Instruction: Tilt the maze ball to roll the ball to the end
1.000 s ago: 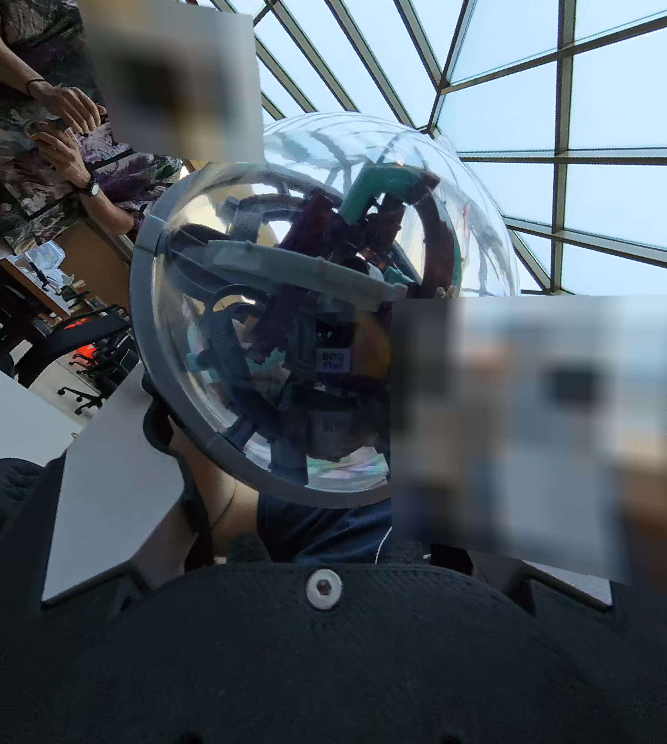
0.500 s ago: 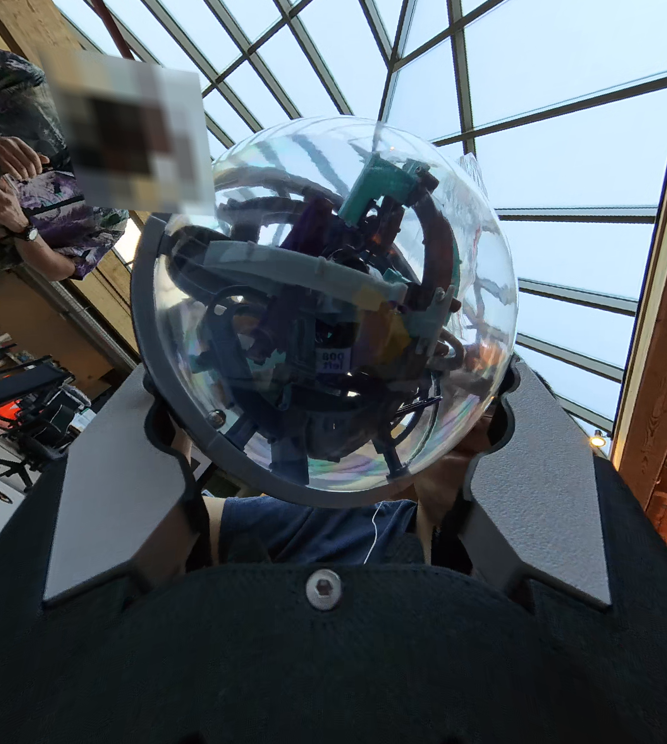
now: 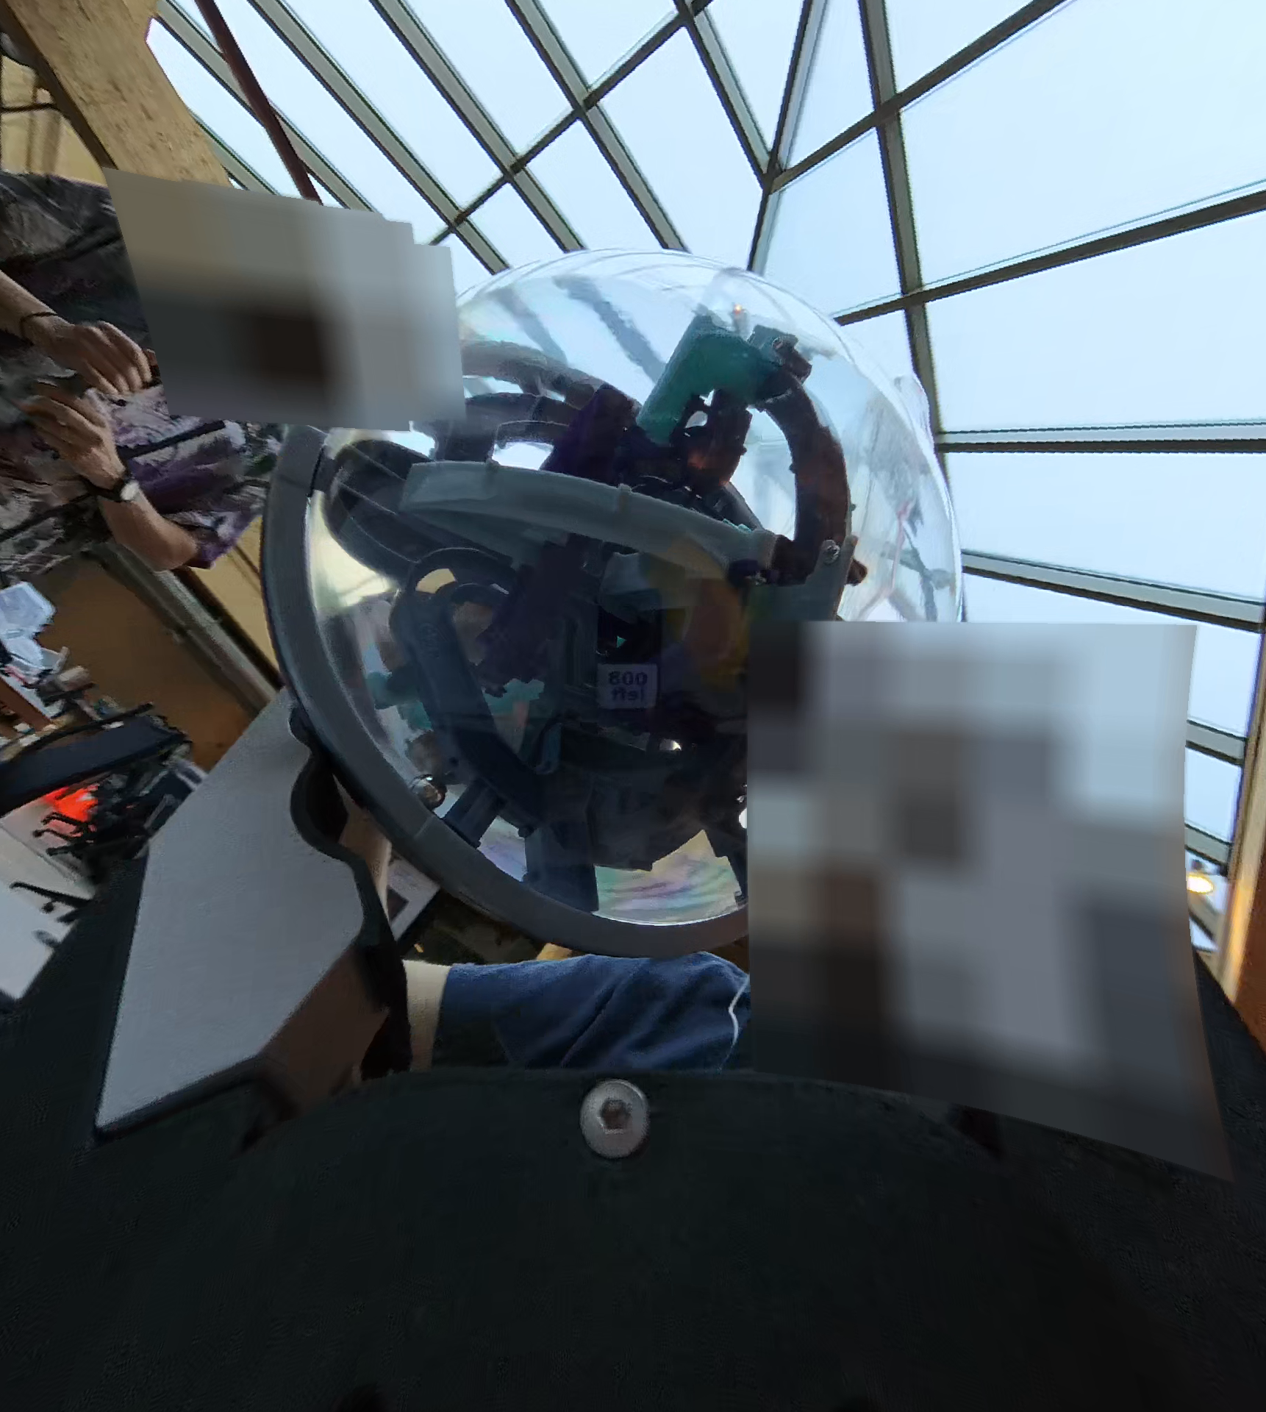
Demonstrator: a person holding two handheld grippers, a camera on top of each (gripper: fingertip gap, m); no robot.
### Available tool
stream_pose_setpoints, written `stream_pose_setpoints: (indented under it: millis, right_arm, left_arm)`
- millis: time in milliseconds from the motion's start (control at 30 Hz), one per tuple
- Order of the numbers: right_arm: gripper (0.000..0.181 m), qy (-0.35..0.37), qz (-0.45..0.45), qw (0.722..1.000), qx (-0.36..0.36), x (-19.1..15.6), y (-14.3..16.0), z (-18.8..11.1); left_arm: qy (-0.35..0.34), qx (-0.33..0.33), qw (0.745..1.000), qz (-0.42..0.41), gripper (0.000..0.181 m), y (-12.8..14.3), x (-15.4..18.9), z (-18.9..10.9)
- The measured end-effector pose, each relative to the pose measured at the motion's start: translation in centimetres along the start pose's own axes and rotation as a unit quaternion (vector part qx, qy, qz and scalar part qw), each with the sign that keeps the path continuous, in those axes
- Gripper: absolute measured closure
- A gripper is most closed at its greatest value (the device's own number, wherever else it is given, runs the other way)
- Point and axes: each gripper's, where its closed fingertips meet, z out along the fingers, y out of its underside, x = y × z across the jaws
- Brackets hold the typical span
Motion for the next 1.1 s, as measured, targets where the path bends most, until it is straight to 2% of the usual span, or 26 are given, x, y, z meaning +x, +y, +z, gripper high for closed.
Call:
stream_pose_setpoints:
  millis: [300, 533, 800, 1100]
  right_arm:
    - [0.037, 0.001, 0.13, 0.991, -0.011, -0.1, 2.4, 0.9]
    - [0.033, 0.017, 0.172, 0.985, -0.016, 0.6, 5.4, 2.1]
    - [0.033, 0.049, 0.217, 0.975, -0.008, 1.9, 8.5, 2.7]
    - [0.031, 0.054, 0.287, 0.956, -0.021, -0.3, 11.2, 3.0]
  left_arm:
    - [-0.132, -0.008, 0.986, 0.098, 0.03, -1.2, -1.5, -1.9]
    - [-0.189, -0.019, 0.978, 0.091, 0.03, -2.9, -3.2, -2.6]
    - [-0.262, -0.073, 0.954, 0.125, 0.031, -5.8, -5.0, -3.1]
    - [-0.351, -0.156, 0.911, 0.151, 0.031, -5.4, -7.3, -5.9]
